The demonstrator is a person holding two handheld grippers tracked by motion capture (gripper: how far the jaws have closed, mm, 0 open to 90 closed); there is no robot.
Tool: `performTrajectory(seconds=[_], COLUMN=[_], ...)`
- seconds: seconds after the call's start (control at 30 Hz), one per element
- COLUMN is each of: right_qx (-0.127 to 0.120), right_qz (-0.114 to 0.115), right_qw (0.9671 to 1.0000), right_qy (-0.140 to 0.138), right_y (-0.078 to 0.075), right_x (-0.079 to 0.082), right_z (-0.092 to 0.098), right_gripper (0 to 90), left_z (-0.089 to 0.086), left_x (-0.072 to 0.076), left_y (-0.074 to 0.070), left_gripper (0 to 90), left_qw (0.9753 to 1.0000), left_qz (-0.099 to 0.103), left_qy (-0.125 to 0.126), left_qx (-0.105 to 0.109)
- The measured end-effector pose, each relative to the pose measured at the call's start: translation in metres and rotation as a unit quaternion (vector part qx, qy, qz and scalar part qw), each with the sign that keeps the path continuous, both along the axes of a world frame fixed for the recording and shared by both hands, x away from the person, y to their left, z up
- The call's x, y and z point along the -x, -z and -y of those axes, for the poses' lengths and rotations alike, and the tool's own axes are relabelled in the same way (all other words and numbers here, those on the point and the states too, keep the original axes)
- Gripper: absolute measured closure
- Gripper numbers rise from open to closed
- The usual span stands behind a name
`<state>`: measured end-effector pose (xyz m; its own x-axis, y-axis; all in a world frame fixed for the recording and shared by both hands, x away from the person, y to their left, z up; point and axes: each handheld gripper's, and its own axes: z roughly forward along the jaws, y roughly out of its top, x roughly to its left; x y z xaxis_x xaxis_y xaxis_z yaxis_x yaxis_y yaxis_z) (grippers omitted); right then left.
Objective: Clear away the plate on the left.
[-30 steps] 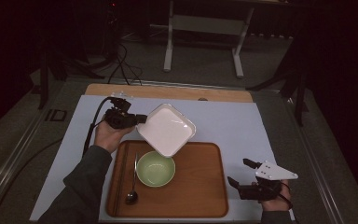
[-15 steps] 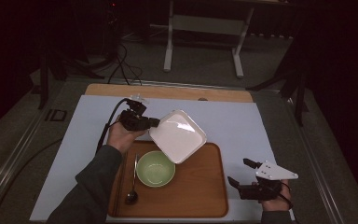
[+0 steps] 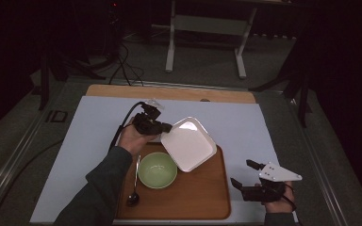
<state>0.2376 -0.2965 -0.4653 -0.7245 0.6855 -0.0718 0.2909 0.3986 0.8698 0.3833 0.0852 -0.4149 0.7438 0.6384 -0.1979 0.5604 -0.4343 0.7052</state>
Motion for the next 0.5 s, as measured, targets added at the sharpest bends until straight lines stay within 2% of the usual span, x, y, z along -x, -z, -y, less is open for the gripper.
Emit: performTrajectory(seconds=[0.43, 0.5], right_qx=[-0.004, -0.004], right_qz=[0.003, 0.003], right_qw=[1.0, 1.0], right_qy=[0.005, 0.005], right_y=[0.0, 0.0], right_x=[0.0, 0.001], right_z=[0.001, 0.001], right_gripper=[13.5, 13.5], left_z=[0.022, 0.027], left_x=[-0.003, -0.002], left_y=[0.013, 0.016], left_gripper=[89.6, 89.6], left_qw=[0.9993, 0.9986], left_qz=[-0.003, -0.002], left_qy=[0.033, 0.044], left_qx=[-0.019, -0.029])
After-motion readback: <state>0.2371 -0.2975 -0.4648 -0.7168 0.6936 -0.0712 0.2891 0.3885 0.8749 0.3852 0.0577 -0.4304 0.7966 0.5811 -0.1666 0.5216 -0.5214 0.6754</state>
